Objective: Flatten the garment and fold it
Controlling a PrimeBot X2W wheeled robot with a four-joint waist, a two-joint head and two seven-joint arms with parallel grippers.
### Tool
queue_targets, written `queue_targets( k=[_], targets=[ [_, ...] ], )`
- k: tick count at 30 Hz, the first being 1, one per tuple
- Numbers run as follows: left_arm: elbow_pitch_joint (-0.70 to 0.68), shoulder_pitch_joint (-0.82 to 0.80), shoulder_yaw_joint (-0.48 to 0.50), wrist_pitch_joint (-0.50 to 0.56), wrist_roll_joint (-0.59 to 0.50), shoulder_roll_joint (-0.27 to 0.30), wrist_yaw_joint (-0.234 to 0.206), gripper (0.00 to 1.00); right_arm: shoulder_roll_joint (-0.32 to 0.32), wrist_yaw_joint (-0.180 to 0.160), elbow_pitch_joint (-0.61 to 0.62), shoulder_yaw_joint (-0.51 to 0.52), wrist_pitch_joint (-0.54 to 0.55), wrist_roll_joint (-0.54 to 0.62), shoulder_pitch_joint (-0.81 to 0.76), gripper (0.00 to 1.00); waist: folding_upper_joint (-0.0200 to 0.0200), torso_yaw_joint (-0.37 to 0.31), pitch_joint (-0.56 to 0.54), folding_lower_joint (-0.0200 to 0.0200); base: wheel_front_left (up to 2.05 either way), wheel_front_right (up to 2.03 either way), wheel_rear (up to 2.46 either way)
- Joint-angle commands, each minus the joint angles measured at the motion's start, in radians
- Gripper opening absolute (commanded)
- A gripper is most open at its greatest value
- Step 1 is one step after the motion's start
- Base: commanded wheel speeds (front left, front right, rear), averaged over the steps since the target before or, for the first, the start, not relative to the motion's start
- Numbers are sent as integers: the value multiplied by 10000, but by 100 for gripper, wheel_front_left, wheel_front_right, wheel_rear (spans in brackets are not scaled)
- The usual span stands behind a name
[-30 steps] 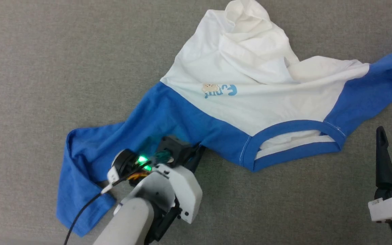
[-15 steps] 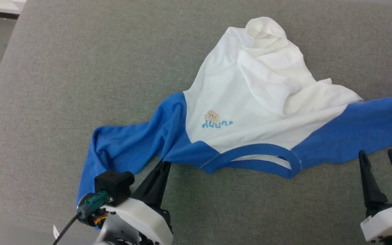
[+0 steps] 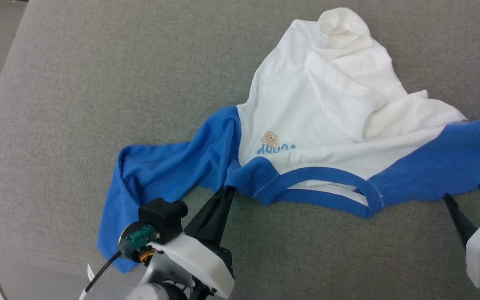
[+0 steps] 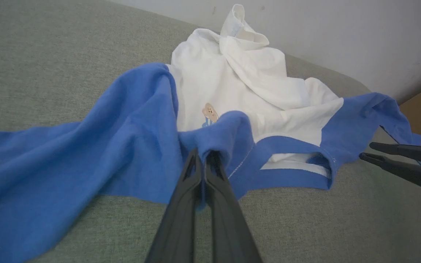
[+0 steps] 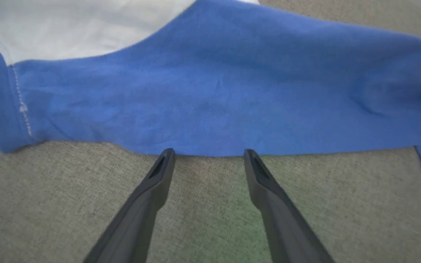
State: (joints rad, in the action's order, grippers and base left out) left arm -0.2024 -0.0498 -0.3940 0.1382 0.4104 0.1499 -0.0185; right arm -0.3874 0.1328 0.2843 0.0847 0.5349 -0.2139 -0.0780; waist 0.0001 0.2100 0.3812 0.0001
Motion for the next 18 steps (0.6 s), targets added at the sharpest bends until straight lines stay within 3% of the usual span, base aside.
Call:
queue_targets(
  k=[1, 12, 13, 14, 15, 18],
  targets=[
    [76, -198, -43, -117, -92, -86, 52, 0, -137, -21, 49, -36, 105, -80, 276, 100, -1, 177, 254, -1, 0, 0, 0],
    [461, -476, -199, -455, 2, -338, 53, 0, -1168, -21, -792, -902, 2193, -588, 798, 100, -1, 591, 609, -1, 0, 0, 0],
    [479, -489, -199, -471, 13, -340, 55, 0, -1311, -21, -809, -1040, 2478, -688, 784, 42, -1, 615, 611, -1, 0, 0, 0],
    [489, -501, -190, -495, 26, -343, 51, 0, -1401, -21, -807, -1090, 2691, -777, 796, 27, -1, 632, 612, -1, 0, 0, 0],
    [498, -514, -182, -512, 43, -345, 53, 0, -1496, -21, -785, -1161, 2874, -863, 809, 0, -1, 645, 613, -1, 0, 0, 0],
    [509, -545, -135, -594, 105, -347, 58, 0, -1563, -21, -713, -1073, 3024, -1010, 945, 0, -1, 632, 612, -1, 0, 0, 0]
  ],
)
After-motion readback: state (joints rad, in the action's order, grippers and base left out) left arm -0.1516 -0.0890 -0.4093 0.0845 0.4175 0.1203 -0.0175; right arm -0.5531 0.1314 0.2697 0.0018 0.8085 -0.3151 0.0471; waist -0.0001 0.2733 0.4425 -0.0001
